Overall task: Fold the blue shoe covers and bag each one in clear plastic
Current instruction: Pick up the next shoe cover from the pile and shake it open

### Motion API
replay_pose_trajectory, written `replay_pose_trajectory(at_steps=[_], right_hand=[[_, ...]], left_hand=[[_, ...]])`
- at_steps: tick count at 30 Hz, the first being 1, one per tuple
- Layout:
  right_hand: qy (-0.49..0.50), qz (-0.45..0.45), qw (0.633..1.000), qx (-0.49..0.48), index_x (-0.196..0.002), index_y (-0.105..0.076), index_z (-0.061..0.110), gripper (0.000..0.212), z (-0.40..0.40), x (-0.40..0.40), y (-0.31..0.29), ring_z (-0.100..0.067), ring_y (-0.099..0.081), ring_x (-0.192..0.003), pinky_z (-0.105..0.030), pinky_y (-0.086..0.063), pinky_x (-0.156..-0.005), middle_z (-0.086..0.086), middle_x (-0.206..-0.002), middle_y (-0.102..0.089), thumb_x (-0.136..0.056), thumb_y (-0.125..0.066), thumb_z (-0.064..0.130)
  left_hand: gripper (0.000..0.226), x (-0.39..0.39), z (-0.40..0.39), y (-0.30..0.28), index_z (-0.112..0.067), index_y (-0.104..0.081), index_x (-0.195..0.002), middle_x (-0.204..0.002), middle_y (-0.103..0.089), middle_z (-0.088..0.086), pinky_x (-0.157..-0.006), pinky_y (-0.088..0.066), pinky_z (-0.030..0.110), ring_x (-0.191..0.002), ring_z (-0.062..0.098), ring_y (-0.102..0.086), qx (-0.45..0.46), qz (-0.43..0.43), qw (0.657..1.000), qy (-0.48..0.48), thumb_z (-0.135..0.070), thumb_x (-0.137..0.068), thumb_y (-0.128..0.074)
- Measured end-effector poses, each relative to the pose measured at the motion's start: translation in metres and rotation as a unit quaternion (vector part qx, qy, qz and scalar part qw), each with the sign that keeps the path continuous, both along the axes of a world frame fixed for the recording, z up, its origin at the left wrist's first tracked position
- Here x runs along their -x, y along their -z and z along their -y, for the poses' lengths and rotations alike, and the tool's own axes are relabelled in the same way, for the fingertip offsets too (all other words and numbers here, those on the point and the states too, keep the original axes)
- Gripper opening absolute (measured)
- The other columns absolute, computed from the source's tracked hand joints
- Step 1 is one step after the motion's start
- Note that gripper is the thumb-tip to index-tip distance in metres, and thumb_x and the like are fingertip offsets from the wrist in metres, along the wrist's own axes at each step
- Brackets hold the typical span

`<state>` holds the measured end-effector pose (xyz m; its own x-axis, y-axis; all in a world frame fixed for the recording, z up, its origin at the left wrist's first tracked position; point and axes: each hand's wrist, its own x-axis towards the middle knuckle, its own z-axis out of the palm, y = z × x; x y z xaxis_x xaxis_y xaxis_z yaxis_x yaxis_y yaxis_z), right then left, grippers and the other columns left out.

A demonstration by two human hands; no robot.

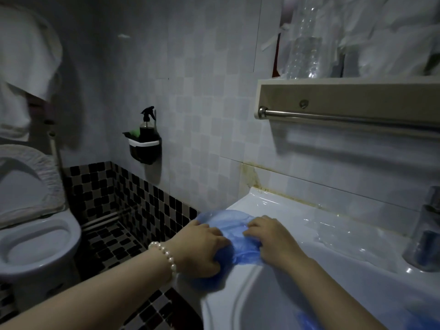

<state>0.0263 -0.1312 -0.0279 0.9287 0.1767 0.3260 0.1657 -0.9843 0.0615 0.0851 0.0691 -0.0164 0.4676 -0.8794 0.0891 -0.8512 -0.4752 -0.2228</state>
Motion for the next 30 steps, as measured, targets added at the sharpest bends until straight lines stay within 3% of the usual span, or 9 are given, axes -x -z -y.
replay_pose_trajectory(at_steps=[2,6,9,12,14,15,18,23,30], right_hand=[[-0.003,0.062,0.997,-0.040,-0.082,-0.076,0.018,0.033,0.009,-0.001,0.004,-0.026,-0.062,-0.076,-0.034,-0.050,-0.063,-0.001,-0.084,-0.066,-0.055,-0.067,0.000],[0.052,0.194,0.945,-0.256,-0.081,-0.075,0.007,0.038,0.002,0.005,-0.023,-0.028,-0.060,-0.087,-0.029,-0.047,-0.080,-0.007,-0.089,-0.068,-0.064,-0.043,-0.004],[0.056,0.148,0.939,-0.306,-0.108,-0.070,0.008,0.045,-0.023,0.002,-0.042,-0.023,-0.054,-0.112,-0.022,-0.036,-0.096,-0.008,-0.117,-0.065,-0.078,-0.043,-0.009],[0.021,0.037,0.986,-0.163,-0.137,-0.048,0.017,0.046,-0.048,-0.016,-0.034,-0.024,-0.030,-0.137,-0.031,-0.017,-0.112,-0.005,-0.146,-0.041,-0.093,-0.040,0.007],[0.075,-0.021,0.995,-0.069,-0.148,-0.025,0.026,0.048,-0.050,-0.029,-0.019,-0.025,-0.004,-0.145,-0.049,0.000,-0.115,0.001,-0.158,-0.013,-0.100,-0.033,0.023],[0.108,-0.051,0.992,-0.048,-0.150,-0.016,0.029,0.048,-0.048,-0.034,-0.010,-0.027,0.004,-0.146,-0.055,0.005,-0.113,0.003,-0.159,-0.002,-0.102,-0.026,0.032],[0.153,-0.128,0.978,-0.054,-0.149,0.000,0.038,0.056,-0.036,-0.042,0.013,-0.031,0.014,-0.144,-0.062,0.009,-0.110,0.005,-0.159,0.011,-0.097,-0.012,0.056],[0.166,-0.172,0.969,-0.068,-0.146,0.010,0.046,0.063,-0.024,-0.042,0.018,-0.031,0.015,-0.144,-0.064,0.007,-0.110,0.004,-0.158,0.013,-0.089,-0.007,0.069],[0.167,-0.201,0.964,-0.042,-0.146,0.004,0.048,0.071,-0.020,-0.046,0.019,-0.030,0.012,-0.145,-0.063,0.008,-0.110,0.005,-0.159,0.009,-0.082,-0.008,0.078]], left_hand=[[0.056,0.010,0.002,-0.005,-0.030,-0.059,-0.116,-0.108,-0.057,-0.005,-0.090,-0.038,0.033,-0.099,0.018,-0.053,0.061,0.030,0.998,0.011,-0.051,-0.070,-0.036],[0.035,0.007,0.003,-0.004,-0.020,-0.071,-0.071,-0.074,-0.063,-0.004,-0.055,-0.051,0.027,-0.065,0.020,-0.059,0.244,0.052,0.968,0.040,-0.029,-0.072,-0.037],[0.047,0.009,0.006,0.000,-0.020,-0.075,-0.073,-0.081,-0.071,-0.005,-0.055,-0.055,0.023,-0.071,0.018,-0.067,0.278,0.047,0.959,0.025,-0.016,-0.067,-0.028],[0.054,0.011,0.012,0.006,-0.017,-0.075,-0.095,-0.110,-0.070,0.000,-0.082,-0.052,0.024,-0.102,0.016,-0.066,0.307,0.008,0.952,0.013,-0.013,-0.071,-0.026],[0.056,0.008,0.012,0.015,-0.018,-0.058,-0.128,-0.141,-0.049,0.004,-0.108,-0.032,0.029,-0.132,0.021,-0.044,0.251,0.006,0.968,-0.009,-0.031,-0.087,-0.023],[0.066,0.008,0.010,0.020,-0.021,-0.038,-0.144,-0.153,-0.029,0.003,-0.115,-0.015,0.033,-0.143,0.022,-0.024,0.198,-0.018,0.979,-0.036,-0.052,-0.089,-0.018],[0.107,0.008,0.004,0.030,-0.031,0.003,-0.151,-0.158,0.010,0.002,-0.115,0.011,0.041,-0.145,0.023,0.014,0.098,-0.104,0.983,-0.114,-0.089,-0.061,-0.001],[0.139,0.008,0.005,0.028,-0.023,0.019,-0.147,-0.155,0.022,0.005,-0.116,0.013,0.048,-0.143,0.028,0.021,0.020,-0.149,0.980,-0.133,-0.100,-0.033,0.004],[0.144,0.008,0.005,0.028,-0.016,0.015,-0.149,-0.157,0.018,0.008,-0.115,0.012,0.052,-0.144,0.026,0.019,-0.023,-0.148,0.979,-0.141,-0.098,-0.032,-0.003]])
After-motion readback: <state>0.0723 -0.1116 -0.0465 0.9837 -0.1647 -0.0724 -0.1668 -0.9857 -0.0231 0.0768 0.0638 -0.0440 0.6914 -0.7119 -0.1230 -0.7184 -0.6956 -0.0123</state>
